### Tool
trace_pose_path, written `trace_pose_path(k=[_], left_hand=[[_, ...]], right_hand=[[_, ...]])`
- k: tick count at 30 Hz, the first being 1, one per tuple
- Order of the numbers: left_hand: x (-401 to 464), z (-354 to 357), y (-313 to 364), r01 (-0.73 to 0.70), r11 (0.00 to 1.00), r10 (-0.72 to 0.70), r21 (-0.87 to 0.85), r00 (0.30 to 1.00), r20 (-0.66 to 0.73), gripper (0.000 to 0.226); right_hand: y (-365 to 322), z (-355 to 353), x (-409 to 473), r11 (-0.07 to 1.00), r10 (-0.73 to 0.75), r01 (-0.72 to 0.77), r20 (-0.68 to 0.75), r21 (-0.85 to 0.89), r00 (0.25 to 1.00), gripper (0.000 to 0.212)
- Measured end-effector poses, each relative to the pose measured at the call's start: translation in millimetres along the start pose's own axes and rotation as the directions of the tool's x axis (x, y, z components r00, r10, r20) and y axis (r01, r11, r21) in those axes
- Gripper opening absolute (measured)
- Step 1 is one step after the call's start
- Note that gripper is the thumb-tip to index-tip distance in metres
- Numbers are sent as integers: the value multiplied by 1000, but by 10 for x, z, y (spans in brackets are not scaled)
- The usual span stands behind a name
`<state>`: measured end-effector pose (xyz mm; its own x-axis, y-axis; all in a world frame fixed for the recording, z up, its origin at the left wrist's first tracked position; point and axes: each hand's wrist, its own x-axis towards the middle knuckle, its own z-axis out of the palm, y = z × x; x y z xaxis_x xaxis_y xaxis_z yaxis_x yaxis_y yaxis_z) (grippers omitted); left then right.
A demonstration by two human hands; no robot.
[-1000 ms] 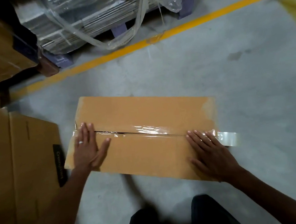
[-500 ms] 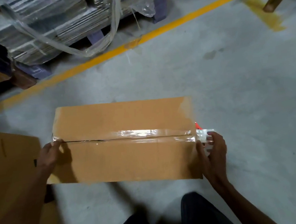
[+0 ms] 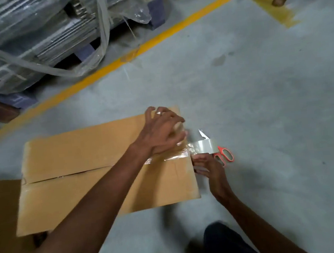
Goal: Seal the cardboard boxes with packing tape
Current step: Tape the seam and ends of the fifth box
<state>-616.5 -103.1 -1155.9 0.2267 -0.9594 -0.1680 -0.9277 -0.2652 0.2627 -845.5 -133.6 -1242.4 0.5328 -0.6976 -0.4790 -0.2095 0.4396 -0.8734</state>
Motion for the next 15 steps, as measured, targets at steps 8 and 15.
trace_pose_path(k=[8, 15], left_hand=[[874, 408, 747, -124, 977, -29, 174, 732, 681, 51], [1162, 463, 686, 49, 999, -39, 16, 503, 863, 48]], right_hand=[[964, -1036, 941, 671, -73, -173, -297, -721, 952, 17], [1298, -1080, 1355, 418, -127, -87, -153, -904, 980, 39]])
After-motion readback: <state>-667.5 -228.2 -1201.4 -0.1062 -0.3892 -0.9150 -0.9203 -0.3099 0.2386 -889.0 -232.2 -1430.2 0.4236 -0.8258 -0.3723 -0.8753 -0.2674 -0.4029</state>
